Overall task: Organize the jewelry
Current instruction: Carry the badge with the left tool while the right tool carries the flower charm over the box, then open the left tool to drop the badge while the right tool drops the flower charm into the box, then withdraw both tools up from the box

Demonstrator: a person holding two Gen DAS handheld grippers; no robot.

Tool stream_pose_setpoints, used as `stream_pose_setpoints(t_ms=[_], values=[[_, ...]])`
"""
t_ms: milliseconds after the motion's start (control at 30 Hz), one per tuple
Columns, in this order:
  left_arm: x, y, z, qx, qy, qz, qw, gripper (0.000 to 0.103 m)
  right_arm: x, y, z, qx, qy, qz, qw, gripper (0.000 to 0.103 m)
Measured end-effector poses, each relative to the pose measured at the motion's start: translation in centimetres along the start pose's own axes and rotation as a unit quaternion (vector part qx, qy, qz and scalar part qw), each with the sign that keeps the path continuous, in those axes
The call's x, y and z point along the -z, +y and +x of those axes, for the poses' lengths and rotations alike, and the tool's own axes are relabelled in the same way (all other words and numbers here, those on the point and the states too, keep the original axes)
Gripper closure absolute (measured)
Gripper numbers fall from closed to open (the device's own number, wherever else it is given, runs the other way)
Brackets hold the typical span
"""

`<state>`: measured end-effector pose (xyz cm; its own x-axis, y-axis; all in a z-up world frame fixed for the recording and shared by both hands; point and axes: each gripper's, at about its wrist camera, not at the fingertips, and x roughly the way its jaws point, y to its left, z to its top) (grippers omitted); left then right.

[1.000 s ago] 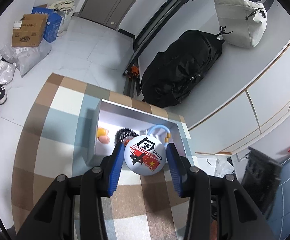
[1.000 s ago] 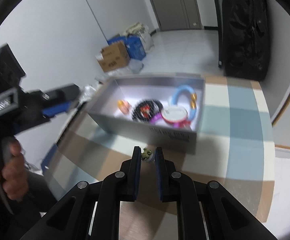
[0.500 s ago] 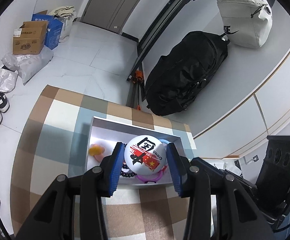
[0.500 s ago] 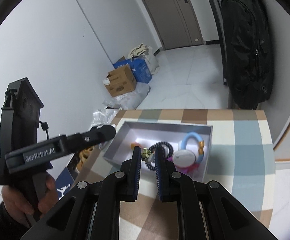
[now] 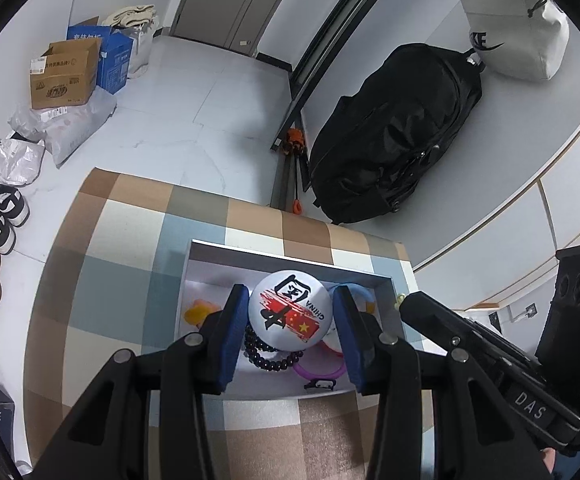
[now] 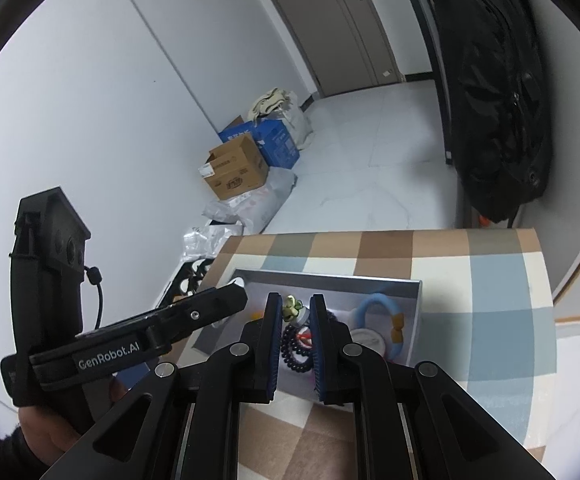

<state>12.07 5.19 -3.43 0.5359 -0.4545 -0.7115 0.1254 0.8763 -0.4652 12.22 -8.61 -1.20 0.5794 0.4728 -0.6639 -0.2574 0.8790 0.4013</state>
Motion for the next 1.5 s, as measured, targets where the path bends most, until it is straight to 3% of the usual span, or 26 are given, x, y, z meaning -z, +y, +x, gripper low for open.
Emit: stream_pose_setpoints(t_ms=[367,400,467,533,633,733,800,900,1067,1200,1500], values=[[-0.4,-0.2,1.1,0.008,0.017,-0.009,0.9998,0.064,-0.2,-2.0,1.0,0.000,0.014,0.049,0.999,0.085],[-0.5,-0.4,1.1,0.007,0.017,-0.009,0.9998,0.061,-0.3,-2.0,0.8,0.000,0.011,0.050,0.999,0.082],[-0.5,-0.6,0.8,0.012,0.011,-0.004,0.9999,0.051,-0.4,-2.0,0.3,0.001,-0.004,0.052,0.999,0.055],[-0.4,-0.8,0.5,0.004,0.007,0.001,1.0000,0.044,-0.5,-2.0,-0.3,-0.001,-0.019,0.055,0.998,0.047],[-0.4,-1.0,0.2,-0.001,0.000,0.007,1.0000,0.044,-0.6,-2.0,-0.9,0.007,-0.027,0.051,0.998,0.044],[-0.4,-1.4,-0.4,-0.021,-0.011,0.021,0.9995,0.043,-0.5,-2.1,-1.3,0.010,-0.031,0.054,0.998,0.032],[-0.4,-1.7,-0.8,-0.035,-0.021,0.031,0.9987,0.040,-0.4,-2.0,-1.7,0.012,-0.033,0.049,0.998,0.032],[-0.3,-1.8,-1.8,-0.049,-0.044,0.039,0.9971,0.036,-0.2,-1.6,-2.2,0.013,-0.039,0.038,0.998,0.024],[0.0,-2.2,-2.7,-0.067,-0.063,0.050,0.9945,0.035,0.2,-1.2,-3.1,0.013,-0.047,0.025,0.998,0.018],[0.4,-2.7,-3.2,-0.113,-0.076,0.066,0.9886,0.034,0.8,-1.0,-3.8,0.018,-0.059,0.021,0.998,0.012],[1.7,-2.6,-4.6,-0.127,-0.107,0.071,0.9836,0.023,2.4,-0.1,-5.5,0.027,-0.082,-0.004,0.996,0.001]])
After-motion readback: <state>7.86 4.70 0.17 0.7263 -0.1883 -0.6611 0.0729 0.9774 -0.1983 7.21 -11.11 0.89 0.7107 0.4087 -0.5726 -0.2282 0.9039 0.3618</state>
